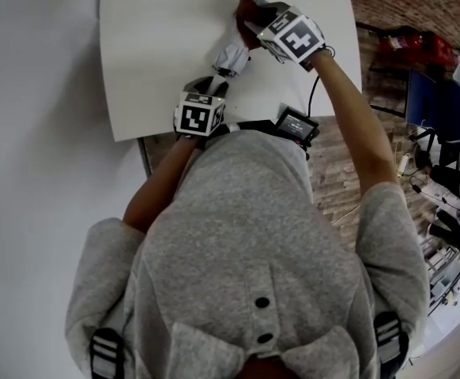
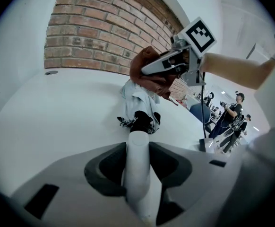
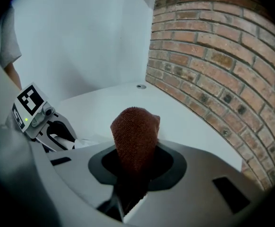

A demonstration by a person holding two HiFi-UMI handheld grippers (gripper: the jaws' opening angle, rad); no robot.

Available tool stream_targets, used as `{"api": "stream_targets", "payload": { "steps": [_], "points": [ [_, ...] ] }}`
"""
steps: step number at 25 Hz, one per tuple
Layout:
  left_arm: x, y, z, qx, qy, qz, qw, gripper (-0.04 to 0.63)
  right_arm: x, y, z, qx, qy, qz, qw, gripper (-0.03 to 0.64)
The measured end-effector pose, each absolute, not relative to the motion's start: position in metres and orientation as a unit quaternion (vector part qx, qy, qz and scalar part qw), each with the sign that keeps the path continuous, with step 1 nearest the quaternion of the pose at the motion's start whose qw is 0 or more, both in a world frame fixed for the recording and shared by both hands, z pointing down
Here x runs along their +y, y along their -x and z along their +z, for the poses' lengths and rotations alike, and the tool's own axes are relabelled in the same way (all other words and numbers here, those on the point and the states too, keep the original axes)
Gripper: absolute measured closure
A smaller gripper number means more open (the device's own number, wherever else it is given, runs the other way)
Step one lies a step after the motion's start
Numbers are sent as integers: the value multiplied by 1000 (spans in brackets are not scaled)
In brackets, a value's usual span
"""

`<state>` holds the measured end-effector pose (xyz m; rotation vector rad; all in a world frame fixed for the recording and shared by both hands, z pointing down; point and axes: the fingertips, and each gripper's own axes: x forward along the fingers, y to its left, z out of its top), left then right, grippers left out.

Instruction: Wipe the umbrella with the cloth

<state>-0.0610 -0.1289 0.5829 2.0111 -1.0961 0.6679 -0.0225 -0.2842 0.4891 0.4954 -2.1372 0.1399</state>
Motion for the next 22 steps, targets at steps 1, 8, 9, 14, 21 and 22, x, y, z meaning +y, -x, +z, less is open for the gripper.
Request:
{"api": "stream_targets", "payload": {
  "steps": [1, 8, 9, 14, 21, 22],
  "points": [
    [-129, 61, 582, -427, -783, 260, 370, 440, -288, 19, 489, -865, -206, 57, 454, 517],
    [-128, 62, 581, -426, -783, 261, 371, 440, -310, 2, 483, -859, -236, 53, 451, 517],
    [-128, 61, 580, -425, -783, 260, 371, 440, -313, -1, 483, -858, -241, 53, 450, 517],
    [-129, 60, 582, -426, -783, 259, 372, 440, -329, -15, 480, -856, -269, 62, 437, 517],
    [-128, 61, 582, -427, -783, 259, 371, 439, -343, -42, 482, -839, -306, 55, 446, 517],
    [-129, 60, 582, -427, -784, 259, 370, 440, -344, -47, 483, -835, -312, 51, 452, 517]
  ]
}}
